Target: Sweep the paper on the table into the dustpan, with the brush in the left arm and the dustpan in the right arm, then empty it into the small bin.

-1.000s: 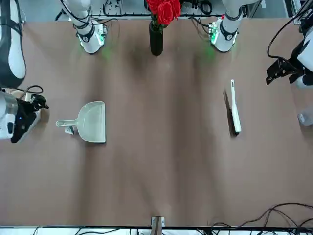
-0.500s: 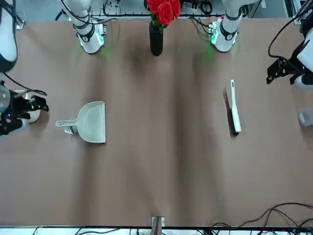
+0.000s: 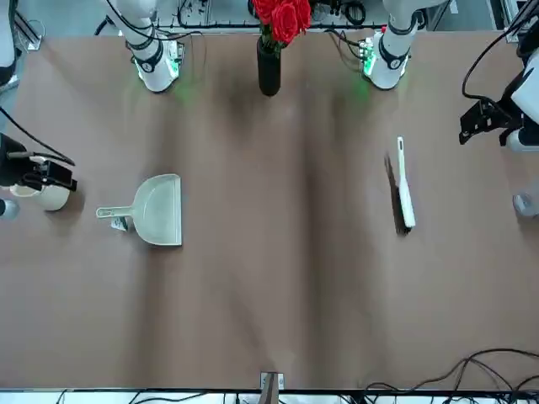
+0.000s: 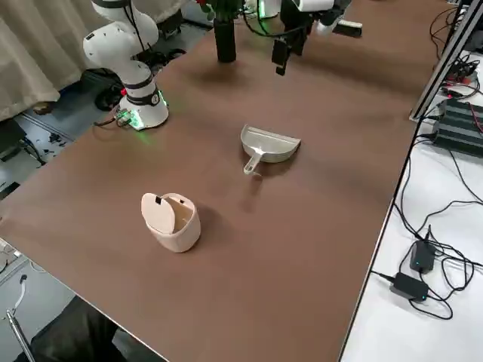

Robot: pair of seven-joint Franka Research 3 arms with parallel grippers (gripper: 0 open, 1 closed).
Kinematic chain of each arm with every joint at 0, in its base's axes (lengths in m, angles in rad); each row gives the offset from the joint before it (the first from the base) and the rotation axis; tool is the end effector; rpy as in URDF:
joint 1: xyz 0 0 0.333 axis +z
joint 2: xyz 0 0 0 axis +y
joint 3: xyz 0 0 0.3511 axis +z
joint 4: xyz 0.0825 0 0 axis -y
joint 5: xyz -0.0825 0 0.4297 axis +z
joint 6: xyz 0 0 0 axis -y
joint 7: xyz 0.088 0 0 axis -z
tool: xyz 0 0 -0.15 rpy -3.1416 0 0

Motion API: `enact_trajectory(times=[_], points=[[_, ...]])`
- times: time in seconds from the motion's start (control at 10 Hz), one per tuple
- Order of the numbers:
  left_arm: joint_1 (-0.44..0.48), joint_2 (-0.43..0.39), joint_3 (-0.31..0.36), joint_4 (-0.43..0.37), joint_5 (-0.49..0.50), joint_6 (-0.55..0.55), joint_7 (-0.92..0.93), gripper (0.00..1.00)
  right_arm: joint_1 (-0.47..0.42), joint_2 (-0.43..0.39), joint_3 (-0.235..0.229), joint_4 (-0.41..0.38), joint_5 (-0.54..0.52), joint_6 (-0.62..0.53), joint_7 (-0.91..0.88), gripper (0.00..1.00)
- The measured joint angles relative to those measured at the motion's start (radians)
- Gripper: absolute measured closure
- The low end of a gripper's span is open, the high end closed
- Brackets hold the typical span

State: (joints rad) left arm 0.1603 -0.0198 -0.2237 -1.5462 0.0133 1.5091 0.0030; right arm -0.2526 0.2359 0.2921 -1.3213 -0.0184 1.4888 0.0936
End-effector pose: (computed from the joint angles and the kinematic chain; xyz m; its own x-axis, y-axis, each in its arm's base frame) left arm 0.5856 -0.0364 0.6354 0.9977 -0.0654 -0.0178 -0.0657 -0.9977 -0.0176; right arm 0.6662 0.0008 0.5934 0.9963 -0.0592 -0.0630 -0.0620 -0.9971 -0.0432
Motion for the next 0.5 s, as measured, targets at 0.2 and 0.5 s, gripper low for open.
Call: enact_trajectory(times=[0.2, 0.5], points=[[0.0, 0.0, 0.0, 0.0, 0.0, 0.0, 0.0, 0.0, 0.014, -0.001, 0.0, 0.018, 0.0, 0.0, 0.015, 0.0], [0.0, 0.0, 0.0, 0.0, 0.0, 0.0, 0.0, 0.0, 0.073, -0.016, -0.056, 0.032, -0.001, 0.008, 0.019, 0.0]])
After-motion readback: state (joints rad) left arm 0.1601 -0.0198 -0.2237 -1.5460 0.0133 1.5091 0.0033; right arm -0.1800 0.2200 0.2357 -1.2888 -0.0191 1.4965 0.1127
